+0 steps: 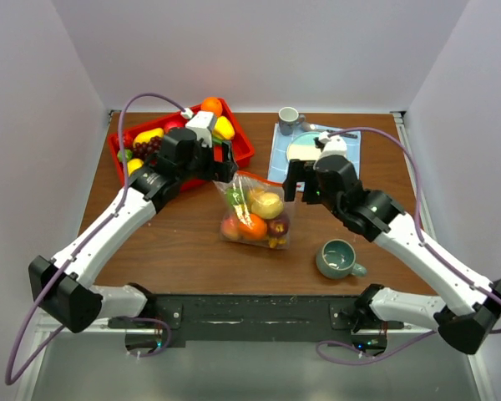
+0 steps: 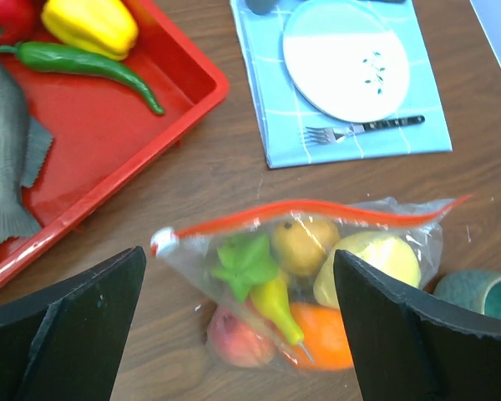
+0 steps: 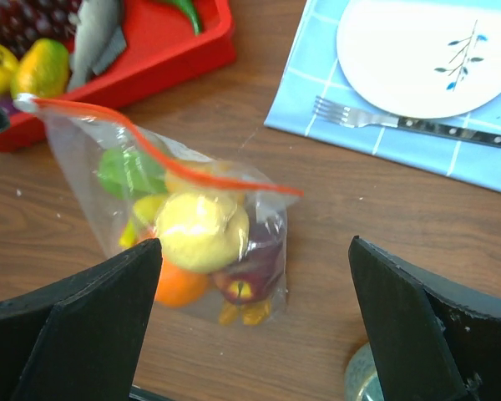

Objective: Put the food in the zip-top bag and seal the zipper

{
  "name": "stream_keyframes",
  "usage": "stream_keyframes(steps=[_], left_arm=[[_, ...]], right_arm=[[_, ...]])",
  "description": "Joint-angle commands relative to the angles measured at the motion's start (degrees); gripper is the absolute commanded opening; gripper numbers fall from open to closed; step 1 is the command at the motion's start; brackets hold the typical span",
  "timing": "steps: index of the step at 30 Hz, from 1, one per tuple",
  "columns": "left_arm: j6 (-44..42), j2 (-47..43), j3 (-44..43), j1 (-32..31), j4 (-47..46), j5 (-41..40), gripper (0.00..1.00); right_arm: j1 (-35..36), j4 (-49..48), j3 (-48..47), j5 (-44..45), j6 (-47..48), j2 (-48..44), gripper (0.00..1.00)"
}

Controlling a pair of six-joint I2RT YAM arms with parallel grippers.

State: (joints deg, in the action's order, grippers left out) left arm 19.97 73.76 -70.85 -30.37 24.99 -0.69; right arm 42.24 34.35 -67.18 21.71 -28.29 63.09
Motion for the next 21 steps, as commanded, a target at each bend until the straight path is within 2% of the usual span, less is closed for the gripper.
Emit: stream_keyframes(steps=[1, 5, 10, 21], left_arm=[[4.9, -3.6, -0.2, 0.5, -0.1, -6.2, 1.0], [6.2, -7.9, 3.2, 0.5, 0.1, -9.9, 1.0], [7.2, -15.8, 10.7, 0.6, -4.7, -10.1, 1.0], [7.3, -17.1, 11.4, 0.5, -6.1, -10.6, 1.0]], right_arm=[[-0.5, 2.2, -2.3, 1.2, 0.3, -3.3, 0.99], [-0.6, 0.6, -1.1, -1.4, -0.4, -6.1, 0.99], [-0.5, -1.3, 0.8, -2.4, -0.4, -8.2, 0.99], [-0.6, -2.4, 2.7, -2.5, -1.1, -9.4, 0.99]])
